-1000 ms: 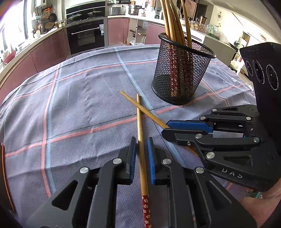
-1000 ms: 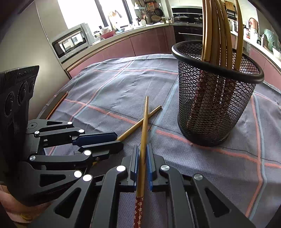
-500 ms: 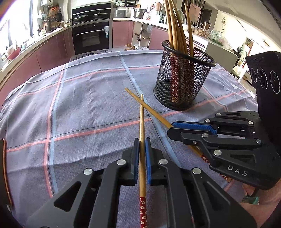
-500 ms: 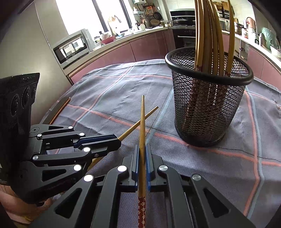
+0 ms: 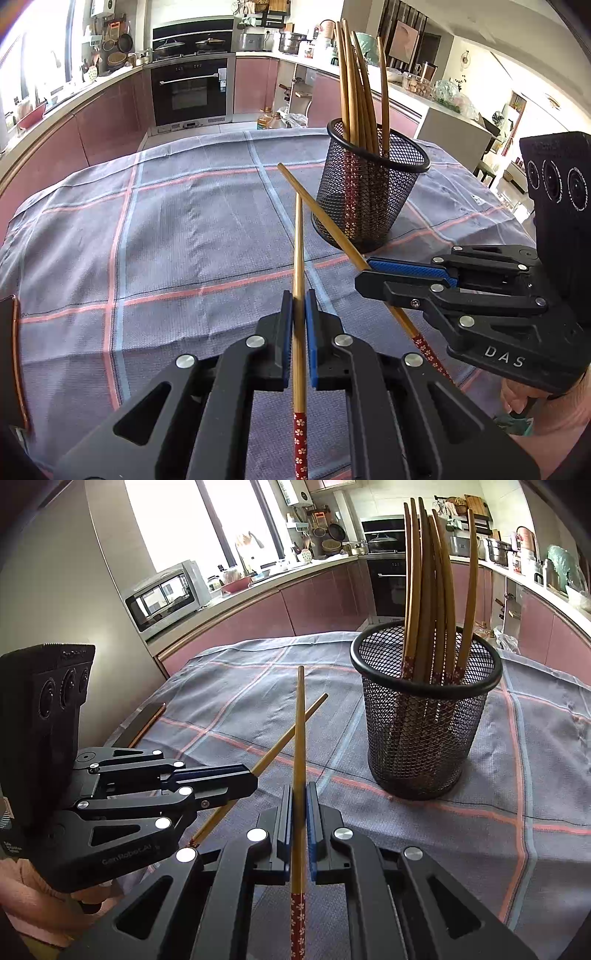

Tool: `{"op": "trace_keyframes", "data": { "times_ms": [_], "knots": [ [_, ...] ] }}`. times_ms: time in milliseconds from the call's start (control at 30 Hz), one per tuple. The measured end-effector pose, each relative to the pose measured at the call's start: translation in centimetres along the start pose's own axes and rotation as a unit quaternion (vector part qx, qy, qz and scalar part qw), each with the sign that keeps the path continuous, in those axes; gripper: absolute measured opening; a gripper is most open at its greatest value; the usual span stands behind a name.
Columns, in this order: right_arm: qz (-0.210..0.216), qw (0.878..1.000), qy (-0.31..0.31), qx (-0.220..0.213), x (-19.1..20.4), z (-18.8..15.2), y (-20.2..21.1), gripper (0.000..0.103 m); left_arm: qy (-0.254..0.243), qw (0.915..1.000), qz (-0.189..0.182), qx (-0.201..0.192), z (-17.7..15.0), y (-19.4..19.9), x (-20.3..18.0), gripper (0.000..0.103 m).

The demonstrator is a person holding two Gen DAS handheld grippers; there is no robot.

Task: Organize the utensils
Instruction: 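Lift both chopsticks and tilt them upright above the mesh cup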

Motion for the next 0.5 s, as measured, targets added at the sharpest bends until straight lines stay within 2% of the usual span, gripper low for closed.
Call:
{"op": "trace_keyframes", "data": {
  "times_ms": [500],
  "knots": [
    [0.001, 1.0, -0.004, -0.02, -0.2, 0.3, 1.6, 0.006, 0.02, 0.9991, -0.027, -0.025, 0.6, 1.7, 0.2, 0.007]
  ]
}}
Point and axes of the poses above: each gripper's, at about its wrist camera, not at the fingertips, and y roughly against the way its jaws point, x to its left, z to its top, the point moved 4 cm from there along -y, roughly the way its jaws point, and after that the axes turned 2 degrees about -x, right-handed, at the moved point
